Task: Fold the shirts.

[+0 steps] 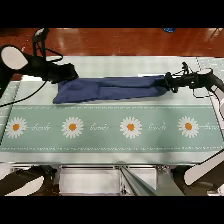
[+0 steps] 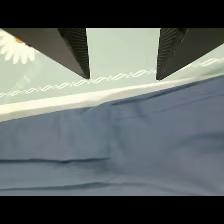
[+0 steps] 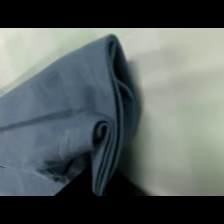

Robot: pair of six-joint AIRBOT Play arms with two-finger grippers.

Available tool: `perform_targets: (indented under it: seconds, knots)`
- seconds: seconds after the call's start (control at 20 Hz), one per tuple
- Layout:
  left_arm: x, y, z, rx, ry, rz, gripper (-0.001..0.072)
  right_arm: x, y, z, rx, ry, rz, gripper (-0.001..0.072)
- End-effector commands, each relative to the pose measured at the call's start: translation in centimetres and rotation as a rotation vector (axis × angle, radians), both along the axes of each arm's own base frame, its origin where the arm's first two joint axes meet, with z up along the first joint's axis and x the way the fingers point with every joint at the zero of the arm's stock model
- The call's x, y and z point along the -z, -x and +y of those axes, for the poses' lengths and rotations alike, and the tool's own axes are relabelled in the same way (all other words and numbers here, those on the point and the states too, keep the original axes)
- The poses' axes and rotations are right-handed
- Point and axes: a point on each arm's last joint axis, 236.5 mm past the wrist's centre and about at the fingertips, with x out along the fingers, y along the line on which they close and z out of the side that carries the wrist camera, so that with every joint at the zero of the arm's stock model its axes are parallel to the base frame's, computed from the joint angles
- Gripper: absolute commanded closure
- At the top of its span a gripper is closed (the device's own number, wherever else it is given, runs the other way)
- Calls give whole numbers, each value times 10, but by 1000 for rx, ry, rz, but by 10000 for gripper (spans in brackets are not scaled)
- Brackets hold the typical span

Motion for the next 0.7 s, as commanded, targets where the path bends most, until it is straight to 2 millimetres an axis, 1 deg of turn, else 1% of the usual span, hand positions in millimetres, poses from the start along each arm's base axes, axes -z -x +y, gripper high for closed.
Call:
perform_targets:
  seconds: [0.0,0.05,0.1,0.15,0.2,0.25,0.3,0.4,0.45,0.5,0.55,0.65]
  knots:
    - [13,1,-11,9,14,32,200,-40,-3,15,-67,-1,-73,686]
    - [15,1,-11,11,12,36,201,-55,5,7,-97,35,-84,686]
    - [16,1,-11,11,12,37,213,-68,19,-2,-143,90,-82,686]
    - [17,1,-13,15,12,39,348,-79,36,-12,-181,148,-70,686]
    - [17,2,-17,20,20,44,554,-92,53,-20,-208,198,-64,686]
    - [18,4,-21,36,22,45,696,-106,75,-24,-227,238,-63,686]
    - [19,5,-27,47,23,45,692,-119,96,-25,-225,269,-79,686]
    - [23,7,-54,82,60,43,692,-144,139,-24,-181,311,-136,686]
    - [26,7,-71,101,86,45,692,-155,163,-20,-161,320,-164,686]
    - [32,9,-93,120,121,53,692,-165,185,-15,-141,328,-197,686]
    - [40,10,-113,136,153,62,692,-173,203,-9,-115,334,-220,686]
    - [62,17,-156,197,182,71,693,-189,234,5,-61,323,-265,686]
